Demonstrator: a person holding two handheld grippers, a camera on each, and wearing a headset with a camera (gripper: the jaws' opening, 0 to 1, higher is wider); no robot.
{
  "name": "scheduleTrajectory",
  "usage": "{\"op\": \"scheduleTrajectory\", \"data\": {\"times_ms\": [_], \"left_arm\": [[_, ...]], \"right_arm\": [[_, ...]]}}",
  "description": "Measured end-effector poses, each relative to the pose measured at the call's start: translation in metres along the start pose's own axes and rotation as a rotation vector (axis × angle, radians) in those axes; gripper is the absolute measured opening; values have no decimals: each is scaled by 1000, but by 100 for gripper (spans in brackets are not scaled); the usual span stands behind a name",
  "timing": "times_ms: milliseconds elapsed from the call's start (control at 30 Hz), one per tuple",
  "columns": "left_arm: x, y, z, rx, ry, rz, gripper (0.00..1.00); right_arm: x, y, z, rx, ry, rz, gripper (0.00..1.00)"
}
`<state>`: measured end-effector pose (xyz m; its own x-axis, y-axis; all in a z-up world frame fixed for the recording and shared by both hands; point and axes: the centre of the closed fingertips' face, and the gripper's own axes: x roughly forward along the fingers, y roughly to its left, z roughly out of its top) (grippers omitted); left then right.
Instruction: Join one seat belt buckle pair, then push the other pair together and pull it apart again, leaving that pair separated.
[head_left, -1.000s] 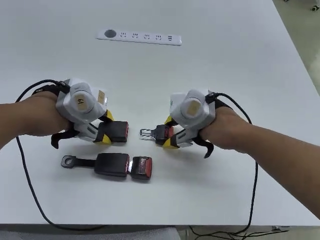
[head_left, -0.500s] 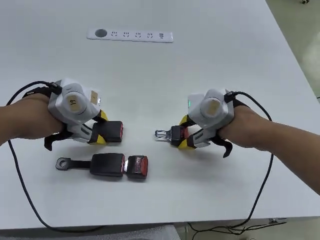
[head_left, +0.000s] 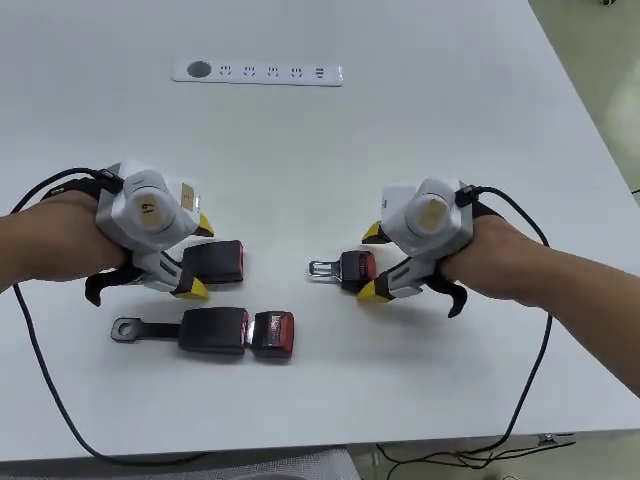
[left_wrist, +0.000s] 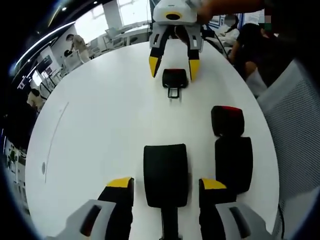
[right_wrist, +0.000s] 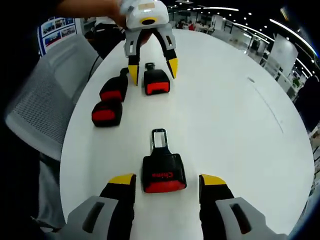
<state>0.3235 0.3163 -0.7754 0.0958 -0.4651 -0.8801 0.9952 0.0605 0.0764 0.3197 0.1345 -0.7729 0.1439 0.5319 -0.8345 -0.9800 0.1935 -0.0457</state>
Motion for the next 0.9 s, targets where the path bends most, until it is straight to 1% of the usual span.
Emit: {"op": "scheduleTrajectory", "data": {"times_ms": [33,100,133,167,233,267,333,367,400,433,467,500,567,633,667,733,800,833,867,900], "left_arm": [[-3,-1,0,-5,-2,10,55],[-8,-1,0,-17,-9,32,58],[-13,-1,1,-31,-19,50,59],[-16,-1,1,-44,-25,62,60],[-26,-2,4,-83,-61,90,60],[-32,-4,5,-113,-77,107,61],[-40,-7,4,-144,-97,129,62],[-47,-13,4,-164,-105,137,62],[-50,-16,2,-170,-111,141,63],[-56,-18,-1,-190,-121,164,63],[-60,-21,-3,-206,-126,176,64],[-64,-23,-8,-229,-128,193,66],[-72,-29,-16,-254,-130,216,69],[-78,-35,-22,-283,-137,229,72],[-82,-39,-26,-299,-143,237,72],[-88,-46,-33,-329,-149,251,74],[-94,-50,-42,-344,-144,275,76],[-96,-52,-44,-363,-143,284,79],[-99,-55,-49,-390,-149,296,81],[-101,-58,-54,-405,-154,295,83]], "right_arm": [[-4,1,2,13,-14,-17,51],[-9,4,4,23,-25,-28,53],[-12,4,4,33,-35,-45,54],[-14,6,4,37,-41,-50,56],[-21,11,8,66,-61,-70,58],[-23,12,8,84,-80,-83,60],[-28,17,11,105,-98,-101,63],[-32,21,13,126,-113,-114,64],[-35,24,14,138,-122,-116,65],[-38,30,14,150,-129,-114,65],[-36,31,10,154,-129,-118,66],[-37,35,9,153,-131,-126,67],[-41,41,7,162,-135,-150,72],[-44,46,7,188,-146,-164,76],[-47,47,8,214,-169,-179,78],[-51,53,9,274,-198,-183,81],[-52,57,5,266,-201,-195,82],[-52,57,3,268,-204,-208,84],[-52,59,-2,280,-202,-219,87],[-52,59,-5,292,-202,-226,88]]}}
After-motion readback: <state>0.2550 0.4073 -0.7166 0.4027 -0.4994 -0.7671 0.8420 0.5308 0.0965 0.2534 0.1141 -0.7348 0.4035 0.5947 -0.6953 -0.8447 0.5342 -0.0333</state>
